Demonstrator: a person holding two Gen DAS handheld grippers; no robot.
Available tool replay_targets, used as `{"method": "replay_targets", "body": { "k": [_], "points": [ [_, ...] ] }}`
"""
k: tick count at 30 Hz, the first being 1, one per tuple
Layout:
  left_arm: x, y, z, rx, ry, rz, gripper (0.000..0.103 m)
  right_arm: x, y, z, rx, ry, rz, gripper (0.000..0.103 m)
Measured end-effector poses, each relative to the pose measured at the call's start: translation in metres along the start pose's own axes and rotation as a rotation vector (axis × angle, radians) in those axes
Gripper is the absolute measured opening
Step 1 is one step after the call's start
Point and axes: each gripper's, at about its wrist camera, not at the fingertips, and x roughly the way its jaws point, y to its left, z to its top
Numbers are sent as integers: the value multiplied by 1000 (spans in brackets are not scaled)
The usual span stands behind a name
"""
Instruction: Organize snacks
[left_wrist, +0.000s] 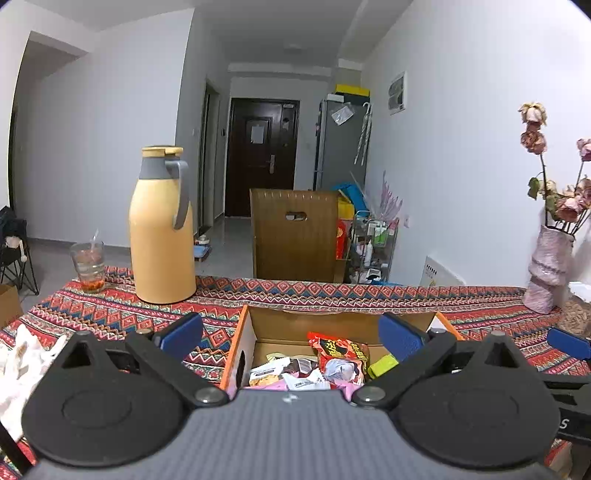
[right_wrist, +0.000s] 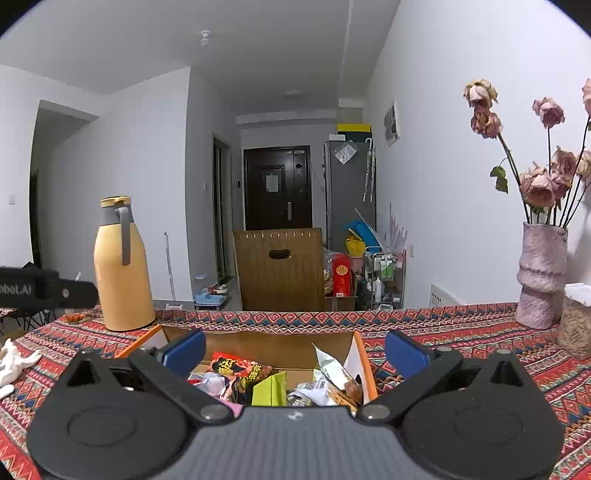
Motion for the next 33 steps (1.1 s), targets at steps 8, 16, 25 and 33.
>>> {"method": "replay_targets", "body": {
  "k": [8,16,25,33],
  "points": [
    [-40,15,-17,28,-5,-20,103,-46,-4,-7,0,-10,17,103],
    [-59,28,-43,60,49,-22,103,-83,-1,-27,5,20,33,103],
    [-67,46,-81,58,148,-10,103,-102,0,-55,28,102,33,103],
    [-71,54,-107,34,216,-26,103,-104,1,-75,40,180,12,103]
  ]
}}
